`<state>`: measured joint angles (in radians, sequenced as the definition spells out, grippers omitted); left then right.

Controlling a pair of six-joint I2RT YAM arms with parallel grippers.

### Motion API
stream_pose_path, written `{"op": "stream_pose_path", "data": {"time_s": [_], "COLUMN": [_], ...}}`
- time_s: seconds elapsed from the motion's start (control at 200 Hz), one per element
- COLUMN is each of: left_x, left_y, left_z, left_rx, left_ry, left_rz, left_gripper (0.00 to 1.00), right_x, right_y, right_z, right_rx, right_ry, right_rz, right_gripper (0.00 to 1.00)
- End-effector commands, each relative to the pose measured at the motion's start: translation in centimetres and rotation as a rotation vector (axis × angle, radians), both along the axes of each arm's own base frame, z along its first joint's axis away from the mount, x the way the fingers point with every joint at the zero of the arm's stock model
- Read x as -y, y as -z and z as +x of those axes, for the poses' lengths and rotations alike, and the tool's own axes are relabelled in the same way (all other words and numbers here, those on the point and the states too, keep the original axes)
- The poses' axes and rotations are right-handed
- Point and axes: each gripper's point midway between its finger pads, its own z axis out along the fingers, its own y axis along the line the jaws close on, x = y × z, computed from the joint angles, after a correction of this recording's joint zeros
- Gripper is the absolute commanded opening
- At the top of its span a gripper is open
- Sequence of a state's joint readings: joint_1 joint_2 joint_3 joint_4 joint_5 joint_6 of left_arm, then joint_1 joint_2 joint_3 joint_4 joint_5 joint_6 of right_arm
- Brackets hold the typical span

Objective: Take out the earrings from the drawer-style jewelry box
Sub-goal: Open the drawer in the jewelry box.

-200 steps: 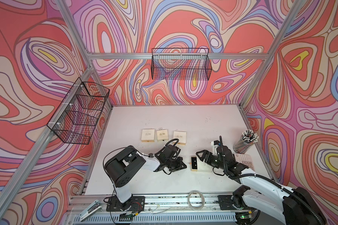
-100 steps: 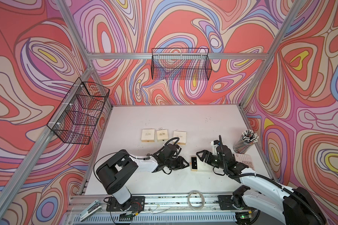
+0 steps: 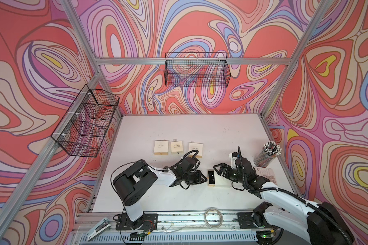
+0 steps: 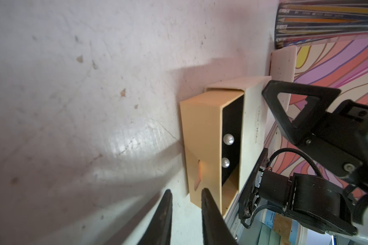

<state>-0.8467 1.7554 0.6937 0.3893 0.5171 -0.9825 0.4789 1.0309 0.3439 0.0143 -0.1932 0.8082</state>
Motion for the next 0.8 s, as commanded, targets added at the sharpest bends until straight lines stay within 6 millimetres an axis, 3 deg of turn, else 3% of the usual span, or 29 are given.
{"op": "stream_pose_path", "data": {"time_s": [0.0, 0.285, 0.391, 0.481, 0.541, 0.791], "left_x": [1.2, 1.3, 1.4, 1.4, 1.2, -2.0], "left_y": [-1.2, -0.6, -0.5, -0.4, -0.4, 0.6], "left_z": [1.2, 1.4, 1.4, 1.4, 1.6, 1.8], "left_rx": [0.013, -0.004, -0.010, -0.018, -0.018, -0.026], "left_ry": [-0.012, -0.020, -0.019, -0.018, -0.028, -0.126], "left_rz": [-0.083, -0.124, -0.129, -0.134, -0.133, -0.025], "left_gripper": [0.23, 0.16, 0.10, 0.00, 0.00, 0.00], "right_x": [0.9, 0.9, 0.8, 0.9, 1.1, 1.5], "right_y": [2.6, 2.6, 2.5, 2.5, 2.6, 3.0], "right_z": [-1.3, -1.2, -1.2, -1.2, -1.2, -1.5], "right_rx": [-0.098, -0.100, -0.102, -0.102, -0.105, -0.110], "right_ry": [0.007, 0.005, 0.004, 0.005, 0.013, 0.020], "right_rz": [-0.057, -0.060, -0.060, -0.066, -0.073, -0.094], "right_gripper": [0.86, 0.86, 0.86, 0.86, 0.86, 0.87]}}
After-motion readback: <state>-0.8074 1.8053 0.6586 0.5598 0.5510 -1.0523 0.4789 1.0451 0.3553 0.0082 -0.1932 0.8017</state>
